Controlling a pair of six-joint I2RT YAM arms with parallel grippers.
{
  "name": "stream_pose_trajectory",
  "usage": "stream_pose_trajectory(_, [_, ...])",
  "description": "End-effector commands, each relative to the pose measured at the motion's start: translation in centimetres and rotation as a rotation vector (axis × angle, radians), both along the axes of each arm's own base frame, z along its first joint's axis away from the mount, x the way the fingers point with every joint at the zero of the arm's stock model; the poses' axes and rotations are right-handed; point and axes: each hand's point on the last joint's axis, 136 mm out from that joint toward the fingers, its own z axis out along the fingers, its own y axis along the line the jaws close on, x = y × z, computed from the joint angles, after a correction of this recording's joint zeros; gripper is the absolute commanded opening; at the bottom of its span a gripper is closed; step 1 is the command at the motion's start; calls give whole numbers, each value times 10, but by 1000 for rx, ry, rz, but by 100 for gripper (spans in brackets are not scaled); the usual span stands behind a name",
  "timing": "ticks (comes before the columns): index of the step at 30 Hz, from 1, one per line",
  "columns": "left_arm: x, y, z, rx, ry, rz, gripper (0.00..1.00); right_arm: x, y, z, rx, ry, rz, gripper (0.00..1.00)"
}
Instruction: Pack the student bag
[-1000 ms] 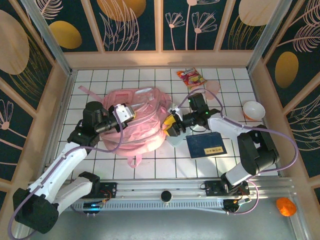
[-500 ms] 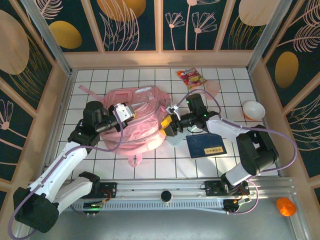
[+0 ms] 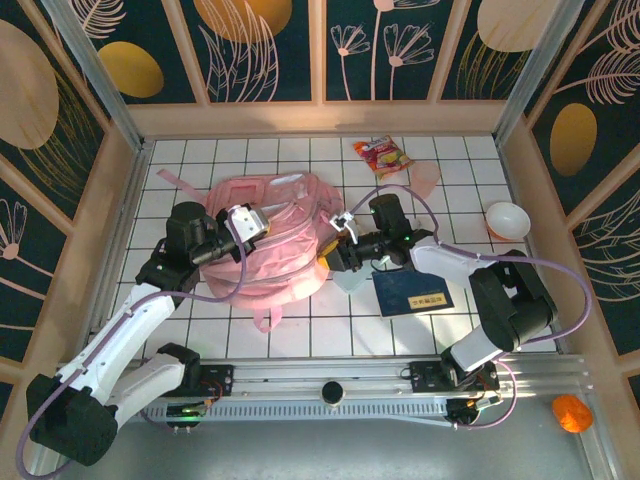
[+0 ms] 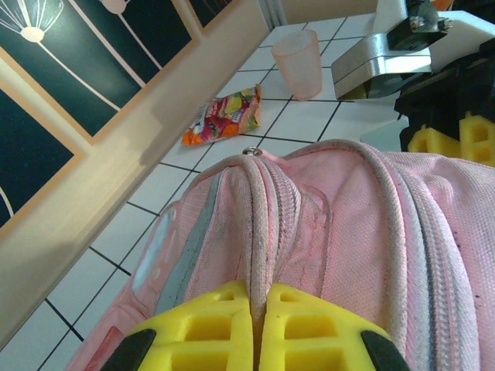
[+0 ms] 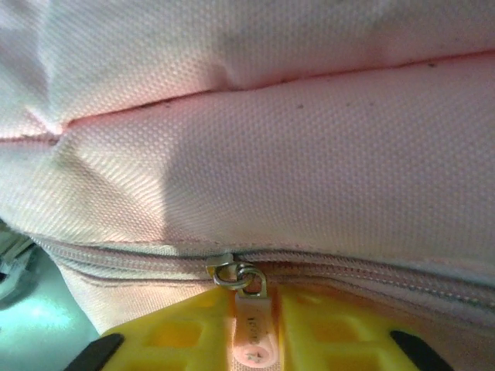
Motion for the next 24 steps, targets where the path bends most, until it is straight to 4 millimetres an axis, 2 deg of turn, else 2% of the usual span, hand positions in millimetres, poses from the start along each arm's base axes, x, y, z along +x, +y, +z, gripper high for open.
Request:
stream_pose_trajectory(1, [7,0,70,-105,-230,18,0,2,5,8,30,-22,-6,9])
stream_pose_trajectory(2, [10,2,70,-100,-231,40,0,2,5,11,34,-26,-10,2])
stream_pose_trajectory(3, [14,5,68,-94,-230,68,0,1,5,14,41,-25,-15,0])
stream_pose_trajectory(10, [40,30,56,-26,-226,256,0,-5,13,39,78,-32,-37,0])
stream_pose_trajectory(19, [60,46,48,-11,-198,392,0,-15,45,61,101,0,-42,0])
stream_pose_trajectory(24, [69,45,42,-20,-170,423,0,-22,68,72,113,18,-71,0])
